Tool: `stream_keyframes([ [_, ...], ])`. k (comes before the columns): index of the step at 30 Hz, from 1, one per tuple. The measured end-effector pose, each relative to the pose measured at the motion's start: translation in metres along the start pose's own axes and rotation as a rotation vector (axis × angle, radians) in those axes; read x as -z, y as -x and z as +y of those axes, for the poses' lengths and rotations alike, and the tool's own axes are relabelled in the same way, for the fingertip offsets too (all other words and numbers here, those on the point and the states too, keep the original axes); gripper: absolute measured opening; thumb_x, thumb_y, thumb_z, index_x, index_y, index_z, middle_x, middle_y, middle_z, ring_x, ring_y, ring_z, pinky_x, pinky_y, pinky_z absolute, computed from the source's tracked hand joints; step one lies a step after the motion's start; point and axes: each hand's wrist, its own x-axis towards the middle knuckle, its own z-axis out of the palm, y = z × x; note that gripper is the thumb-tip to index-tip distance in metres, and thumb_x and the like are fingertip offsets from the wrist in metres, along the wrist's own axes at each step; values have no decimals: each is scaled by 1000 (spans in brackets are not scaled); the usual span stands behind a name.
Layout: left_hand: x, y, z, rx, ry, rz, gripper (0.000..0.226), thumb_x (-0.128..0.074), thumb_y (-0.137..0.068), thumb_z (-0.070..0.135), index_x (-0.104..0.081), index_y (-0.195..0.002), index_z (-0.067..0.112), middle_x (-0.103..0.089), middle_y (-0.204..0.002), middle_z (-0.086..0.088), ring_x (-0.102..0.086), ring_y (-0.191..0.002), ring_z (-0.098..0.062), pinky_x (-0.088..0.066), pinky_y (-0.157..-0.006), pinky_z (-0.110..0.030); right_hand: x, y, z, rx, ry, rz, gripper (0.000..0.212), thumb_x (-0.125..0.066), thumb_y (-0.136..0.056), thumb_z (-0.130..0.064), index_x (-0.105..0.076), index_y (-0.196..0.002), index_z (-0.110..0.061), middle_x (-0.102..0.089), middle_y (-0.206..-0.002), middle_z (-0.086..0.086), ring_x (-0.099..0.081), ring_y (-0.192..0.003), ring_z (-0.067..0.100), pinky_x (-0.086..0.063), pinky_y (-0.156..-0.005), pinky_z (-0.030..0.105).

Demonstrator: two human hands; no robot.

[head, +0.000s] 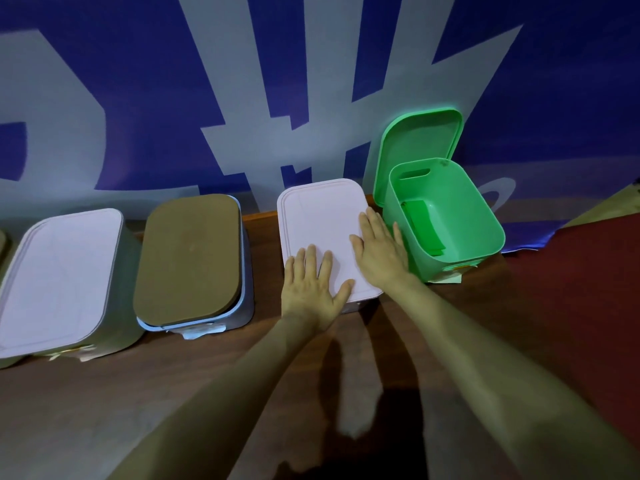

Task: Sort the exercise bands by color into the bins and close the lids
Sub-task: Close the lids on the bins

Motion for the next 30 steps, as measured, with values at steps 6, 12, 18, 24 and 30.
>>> stream_keyframes([
  [6,26,-14,5,9,-27,19,56,-33,-94,50,-31,-138,16,-28,-146,-14,-27,-131,-34,-20,-112,-46,25,-11,6,98,-85,-29,52,-40,-98,-31,-30,-143,-8,-22,-152,10,-24,-138,29,-20,-115,42],
  [12,59,-59,50,130,44,89,36,-44,-93,24,-49,-125,10,-48,-129,-12,-45,-116,-30,-35,-102,-41,68,-26,46,175,-273,48,31,-52,-91,-18,-58,-119,-5,-51,-125,13,-47,-117,30,-35,-104,36],
  [18,86,-109,115,142,333,154,33,-47,-87,18,-56,-115,4,-50,-122,-18,-45,-115,-37,-42,-93,-43,109,-54,132,121,-219,86,33,-54,-91,-18,-57,-121,-6,-52,-126,14,-46,-120,32,-35,-103,34],
  [24,98,-172,146,271,567,106,48,-53,-86,11,-40,-131,0,-44,-133,-21,-43,-123,-37,-37,-102,-41,133,-98,189,23,-217,49,39,-52,-93,-19,-48,-129,-4,-46,-131,18,-43,-121,34,-39,-99,39],
  [30,100,-221,146,444,756,123,56,-50,-93,29,-32,-136,-2,-39,-140,-24,-40,-127,-40,-36,-105,-45,133,-146,199,-68,-288,-41,52,-51,-94,-26,-31,-135,-1,-42,-135,23,-43,-123,39,-40,-99,45],
])
